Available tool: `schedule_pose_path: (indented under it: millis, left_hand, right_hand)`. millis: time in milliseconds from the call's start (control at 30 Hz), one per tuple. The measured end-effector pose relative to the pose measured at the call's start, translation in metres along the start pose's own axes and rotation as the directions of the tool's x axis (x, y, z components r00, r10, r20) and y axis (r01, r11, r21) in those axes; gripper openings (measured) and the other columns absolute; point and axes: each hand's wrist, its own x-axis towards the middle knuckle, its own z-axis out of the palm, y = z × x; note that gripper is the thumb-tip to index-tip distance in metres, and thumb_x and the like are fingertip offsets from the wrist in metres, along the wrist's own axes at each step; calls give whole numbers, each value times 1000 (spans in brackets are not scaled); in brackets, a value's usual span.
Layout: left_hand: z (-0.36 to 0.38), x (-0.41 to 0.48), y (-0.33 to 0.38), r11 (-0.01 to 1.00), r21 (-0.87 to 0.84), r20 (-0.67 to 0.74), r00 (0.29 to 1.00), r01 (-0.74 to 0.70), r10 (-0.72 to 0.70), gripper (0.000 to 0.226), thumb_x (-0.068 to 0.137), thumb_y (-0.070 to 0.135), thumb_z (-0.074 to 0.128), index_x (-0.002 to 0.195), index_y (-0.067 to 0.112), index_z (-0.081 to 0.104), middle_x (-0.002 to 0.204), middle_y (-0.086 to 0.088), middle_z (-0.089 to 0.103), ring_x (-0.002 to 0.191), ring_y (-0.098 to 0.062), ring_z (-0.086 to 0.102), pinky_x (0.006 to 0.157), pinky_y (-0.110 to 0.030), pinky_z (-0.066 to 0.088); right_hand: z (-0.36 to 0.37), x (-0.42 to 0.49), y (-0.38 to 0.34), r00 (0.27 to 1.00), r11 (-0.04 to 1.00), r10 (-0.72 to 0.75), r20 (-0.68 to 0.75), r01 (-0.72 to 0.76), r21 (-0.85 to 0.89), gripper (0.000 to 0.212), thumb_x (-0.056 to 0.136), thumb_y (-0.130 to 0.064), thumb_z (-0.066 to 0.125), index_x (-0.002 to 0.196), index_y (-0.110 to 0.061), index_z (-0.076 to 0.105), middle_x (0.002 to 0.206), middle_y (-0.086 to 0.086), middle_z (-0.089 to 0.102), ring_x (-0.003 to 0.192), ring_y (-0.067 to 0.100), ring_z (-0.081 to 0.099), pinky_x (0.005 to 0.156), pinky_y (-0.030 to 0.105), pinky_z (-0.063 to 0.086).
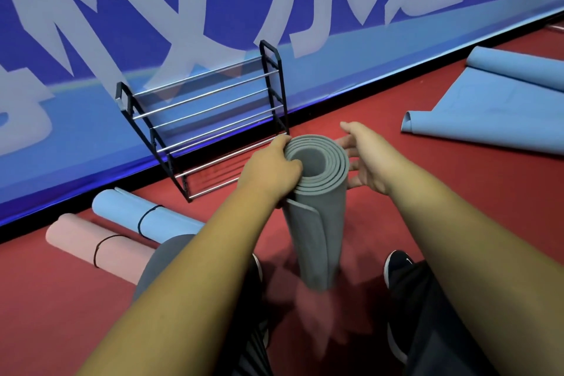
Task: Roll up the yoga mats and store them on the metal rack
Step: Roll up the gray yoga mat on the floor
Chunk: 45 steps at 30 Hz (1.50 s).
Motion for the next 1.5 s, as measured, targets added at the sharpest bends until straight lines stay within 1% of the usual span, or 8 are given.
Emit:
schedule_pose_path:
  millis: [167, 267, 567, 800, 900, 1100, 1300, 1500]
  left_hand:
    - [-24, 22, -3, 995, -101, 5, 1000, 27, -27, 46, 94, 19, 62, 135, 40, 61, 116, -7, 69, 56, -37, 74, 44, -48, 61]
    - [-33, 40, -3, 991, -130, 36, 999, 23, -19, 44, 96, 17, 67, 132, 41, 65, 117, -6, 71, 68, -41, 76, 46, -52, 62]
    - [-48, 90, -17, 986, -166, 137, 990, -4, 27, 42, 100, 13, 68, 118, 50, 68, 104, -1, 76, 72, -37, 75, 48, -47, 61]
    - [-49, 107, -25, 992, -121, 77, 996, -44, 53, 50, 100, 14, 66, 136, 48, 65, 117, 1, 74, 72, -39, 77, 52, -54, 64]
    - [-48, 109, -27, 994, -87, 51, 996, -73, 78, 50, 100, 17, 66, 141, 45, 63, 117, 1, 72, 70, -35, 76, 51, -50, 64]
    - [-46, 106, -26, 984, -124, 79, 987, -131, 141, 43, 89, 21, 70, 122, 47, 73, 99, 5, 77, 64, -26, 76, 47, -40, 63]
    - [-53, 110, -42, 987, -137, 101, 990, -86, 100, 31, 76, 36, 88, 103, 33, 73, 93, 9, 77, 88, -14, 75, 79, -35, 62]
    - [-53, 108, -50, 963, -266, 268, 958, -30, 104, 51, 57, 40, 87, 106, 35, 76, 102, 4, 81, 99, -22, 78, 96, -52, 62]
  right_hand:
    - [-3, -7, 6, 960, 957, -198, 200, 233, -174, 49, 93, -70, 68, 130, -38, 70, 127, -20, 74, 127, 9, 66, 106, 46, 50]
    - [-5, -6, 10, 897, 837, -262, 356, 394, -379, 90, 78, -63, 88, 155, -52, 43, 145, -30, 61, 134, -5, 57, 114, 34, 45]
    - [18, 29, -12, 941, 584, -338, 25, 230, -779, 110, 48, -72, 98, 138, -26, 57, 121, -8, 69, 109, 13, 66, 84, 33, 51]
    - [37, 39, -20, 962, 828, -254, 94, 267, -493, 41, 73, -20, 99, 107, -18, 76, 97, -7, 83, 91, 6, 79, 85, 23, 62]
    - [42, 38, -24, 967, 930, -174, 188, 225, -292, 30, 88, -28, 87, 115, -18, 78, 107, -8, 83, 101, 6, 77, 85, 28, 61]
    - [57, 54, -26, 984, 946, -178, 14, 175, -272, 32, 91, -59, 72, 120, -46, 70, 103, -23, 79, 96, 9, 74, 78, 35, 55]
    - [66, 60, -25, 978, 953, -210, 1, 205, -222, 40, 85, -10, 73, 113, -39, 77, 99, -3, 82, 80, 15, 74, 69, 31, 55]
    - [68, 57, -25, 965, 923, -261, 36, 260, -285, 40, 82, -5, 70, 106, -34, 81, 95, 0, 82, 74, 14, 71, 63, 31, 54]
